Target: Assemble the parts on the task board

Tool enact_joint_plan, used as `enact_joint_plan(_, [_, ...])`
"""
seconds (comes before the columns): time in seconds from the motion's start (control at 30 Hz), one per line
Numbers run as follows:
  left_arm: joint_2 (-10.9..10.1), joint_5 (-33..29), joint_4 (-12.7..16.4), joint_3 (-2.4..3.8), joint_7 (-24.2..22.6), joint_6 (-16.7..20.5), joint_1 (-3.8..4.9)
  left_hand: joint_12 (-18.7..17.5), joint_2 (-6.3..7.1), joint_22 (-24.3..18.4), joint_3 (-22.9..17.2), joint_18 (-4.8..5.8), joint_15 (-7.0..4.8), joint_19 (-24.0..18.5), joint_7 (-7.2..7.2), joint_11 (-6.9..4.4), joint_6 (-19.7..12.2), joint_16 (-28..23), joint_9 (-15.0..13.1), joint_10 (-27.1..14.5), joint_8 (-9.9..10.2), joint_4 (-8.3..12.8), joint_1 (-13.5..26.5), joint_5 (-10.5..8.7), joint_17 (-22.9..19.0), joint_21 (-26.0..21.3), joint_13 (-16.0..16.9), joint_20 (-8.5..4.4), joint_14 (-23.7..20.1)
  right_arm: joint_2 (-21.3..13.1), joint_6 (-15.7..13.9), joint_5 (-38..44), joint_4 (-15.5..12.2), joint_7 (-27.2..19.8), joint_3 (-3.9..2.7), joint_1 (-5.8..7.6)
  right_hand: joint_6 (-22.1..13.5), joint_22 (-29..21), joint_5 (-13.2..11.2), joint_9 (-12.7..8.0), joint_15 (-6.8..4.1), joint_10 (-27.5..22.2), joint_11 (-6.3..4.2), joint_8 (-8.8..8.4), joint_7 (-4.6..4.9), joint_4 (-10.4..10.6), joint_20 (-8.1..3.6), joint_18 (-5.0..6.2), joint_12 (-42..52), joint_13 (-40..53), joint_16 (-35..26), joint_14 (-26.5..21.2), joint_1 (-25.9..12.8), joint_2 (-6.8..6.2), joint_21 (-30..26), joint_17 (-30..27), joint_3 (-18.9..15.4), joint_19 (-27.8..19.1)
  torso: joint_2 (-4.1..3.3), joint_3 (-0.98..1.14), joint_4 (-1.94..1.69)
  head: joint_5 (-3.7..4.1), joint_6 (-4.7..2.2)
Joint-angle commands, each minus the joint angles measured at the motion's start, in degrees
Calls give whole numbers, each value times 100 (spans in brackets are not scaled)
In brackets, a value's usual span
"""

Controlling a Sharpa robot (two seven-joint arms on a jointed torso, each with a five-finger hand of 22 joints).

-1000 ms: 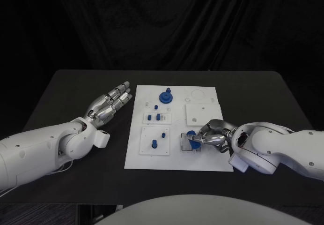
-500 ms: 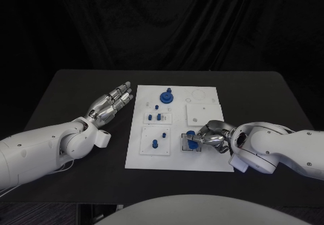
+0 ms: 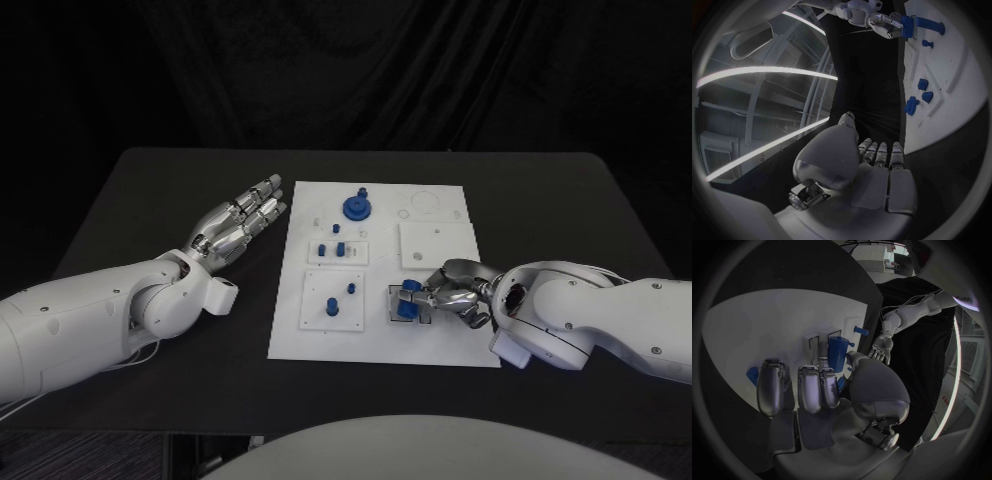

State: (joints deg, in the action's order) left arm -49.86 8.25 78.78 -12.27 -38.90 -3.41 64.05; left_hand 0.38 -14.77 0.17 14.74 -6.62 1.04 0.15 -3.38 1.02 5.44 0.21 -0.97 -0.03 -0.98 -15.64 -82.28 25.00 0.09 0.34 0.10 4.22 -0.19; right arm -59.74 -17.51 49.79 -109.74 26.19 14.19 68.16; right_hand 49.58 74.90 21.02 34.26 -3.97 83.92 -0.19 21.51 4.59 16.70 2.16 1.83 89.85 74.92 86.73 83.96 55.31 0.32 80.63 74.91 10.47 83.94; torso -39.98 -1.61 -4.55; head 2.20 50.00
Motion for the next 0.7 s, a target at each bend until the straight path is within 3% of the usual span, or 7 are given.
enact_joint_plan(0.03, [5, 5, 12, 5, -99, -76, -11, -38, 8, 6, -18, -59, 38, 0, -39, 49, 3, -21, 0, 3, -2, -11, -49, 19, -9, -21, -10, 34, 19, 4, 166, 72, 3, 157, 2, -20, -38, 1195, -31, -9, 31, 608, 44, -36, 1, -7, 30, 49, 15, 1508, -18, 420, -69, -1, -32, 530, -39, 311, -1, -1, 1, 2, 0])
enact_joint_plan(0.3, [13, 5, 7, 5, -90, -90, -19, -38, 9, 6, -19, -55, 49, 0, -39, 50, -1, -21, 1, 3, -1, -11, -51, 21, -9, -21, -10, 41, 19, 11, 250, 105, -1, 175, 2, -21, -32, 1191, -182, -44, 37, 608, 51, -52, 6, -24, 38, 51, 15, 1508, -26, 416, -78, -6, -46, 509, -114, 308, 0, 0, -1, 5, 0])
enact_joint_plan(0.7, [17, 5, -11, 5, -71, -111, -34, -38, 12, 6, -37, -38, 91, 0, -44, 55, -9, -21, 2, 3, 1, 24, -95, 64, -9, -21, -10, 65, 19, 12, 253, 168, 3, 98, 2, -22, -12, 1189, -160, -62, 36, 608, 47, -45, 2, -88, 40, 53, 15, 1508, -24, 418, 60, -31, -56, 517, -132, 306, -1, 0, 2, -7, 0])
